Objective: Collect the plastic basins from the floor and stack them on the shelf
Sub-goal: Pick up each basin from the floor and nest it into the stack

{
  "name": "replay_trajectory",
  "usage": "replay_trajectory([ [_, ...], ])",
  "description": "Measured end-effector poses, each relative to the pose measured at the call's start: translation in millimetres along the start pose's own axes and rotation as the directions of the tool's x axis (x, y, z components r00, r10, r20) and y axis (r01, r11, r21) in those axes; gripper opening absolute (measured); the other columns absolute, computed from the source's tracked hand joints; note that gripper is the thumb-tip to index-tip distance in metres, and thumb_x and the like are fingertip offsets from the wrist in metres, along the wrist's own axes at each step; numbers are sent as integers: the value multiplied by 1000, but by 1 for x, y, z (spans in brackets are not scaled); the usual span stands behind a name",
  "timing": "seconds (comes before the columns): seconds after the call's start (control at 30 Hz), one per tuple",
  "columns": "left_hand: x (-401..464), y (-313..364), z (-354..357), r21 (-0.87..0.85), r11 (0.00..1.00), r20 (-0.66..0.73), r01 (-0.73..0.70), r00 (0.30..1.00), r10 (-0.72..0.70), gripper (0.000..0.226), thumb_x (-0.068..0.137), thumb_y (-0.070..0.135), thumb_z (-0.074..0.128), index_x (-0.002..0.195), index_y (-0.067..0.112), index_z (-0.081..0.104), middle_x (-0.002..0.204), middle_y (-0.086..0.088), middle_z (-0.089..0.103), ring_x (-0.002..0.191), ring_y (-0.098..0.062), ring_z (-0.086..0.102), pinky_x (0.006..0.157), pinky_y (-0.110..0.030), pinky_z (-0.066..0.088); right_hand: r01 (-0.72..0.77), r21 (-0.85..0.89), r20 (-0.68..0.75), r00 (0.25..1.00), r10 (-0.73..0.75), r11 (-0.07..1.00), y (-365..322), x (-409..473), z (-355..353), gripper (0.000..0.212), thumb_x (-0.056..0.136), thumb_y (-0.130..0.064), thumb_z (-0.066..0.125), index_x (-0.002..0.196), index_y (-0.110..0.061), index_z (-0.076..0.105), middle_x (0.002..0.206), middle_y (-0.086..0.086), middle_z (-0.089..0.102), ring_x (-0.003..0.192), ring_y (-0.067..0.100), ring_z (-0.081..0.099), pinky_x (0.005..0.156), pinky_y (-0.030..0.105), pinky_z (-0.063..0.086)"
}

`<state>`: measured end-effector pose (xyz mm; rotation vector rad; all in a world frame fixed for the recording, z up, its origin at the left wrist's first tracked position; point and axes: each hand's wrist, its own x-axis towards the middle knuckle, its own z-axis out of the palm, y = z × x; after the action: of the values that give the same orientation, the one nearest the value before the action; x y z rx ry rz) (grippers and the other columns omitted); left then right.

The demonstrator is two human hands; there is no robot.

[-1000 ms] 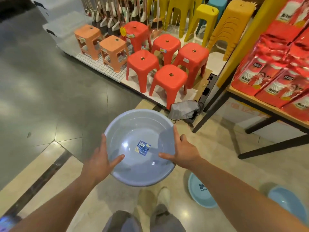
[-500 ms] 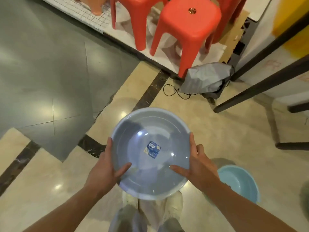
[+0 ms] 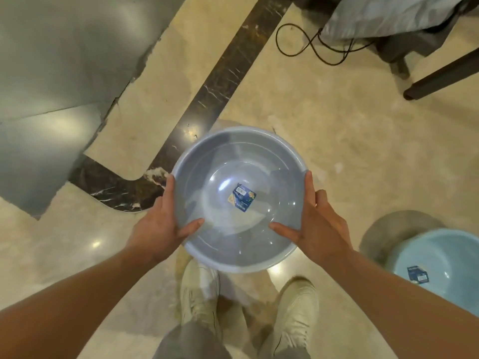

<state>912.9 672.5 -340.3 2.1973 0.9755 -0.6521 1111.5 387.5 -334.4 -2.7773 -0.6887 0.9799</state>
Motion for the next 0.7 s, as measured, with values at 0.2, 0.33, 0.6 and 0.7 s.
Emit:
replay_trajectory([
  [0.2, 25, -17, 36, 71, 997, -36, -3, 999, 5, 125, 88, 77, 67, 172, 34, -16, 150, -15, 52, 124, -40, 65, 90, -53, 55, 15, -98, -17, 1000, -17, 995, 14, 22, 38, 136, 75, -95, 52, 166, -26, -23, 122, -1, 43, 103, 23, 59, 67, 35, 49],
  [0.33, 37, -23, 43, 91, 995, -30, -32, 999, 35, 121, 89, 78, 61, 172, 34, -15, 155, -16, 50, 124, -41, 66, 90, -55, 59, 18, -94, -20, 1000, -20, 995, 19, 29, 49, 133, 78, -93, 50, 165, -28, -26, 126, 1, 46, 105, 25, 59, 68, 36, 45],
  [0.6, 47, -11, 52, -97, 994, 54, 54, 997, -49, 139, 79, 77, 76, 164, 48, -31, 161, -23, 33, 138, -47, 52, 110, -60, 47, 5, 238, 66, 998, -22, 971, 20, 36, 59, 145, 69, -82, 78, 155, -52, -35, 121, 3, 33, 78, 12, 57, 73, 32, 46],
  [0.7, 39, 4, 46, -128, 988, 43, 90, 995, -85, 145, 68, 85, 75, 161, 54, -33, 155, -20, 29, 134, -49, 52, 107, -57, 49, -31, 329, 42, 999, 18, 944, 16, 34, 58, 156, 58, -87, 80, 150, -52, -41, 122, 1, 26, 78, 4, 53, 68, 22, 41],
])
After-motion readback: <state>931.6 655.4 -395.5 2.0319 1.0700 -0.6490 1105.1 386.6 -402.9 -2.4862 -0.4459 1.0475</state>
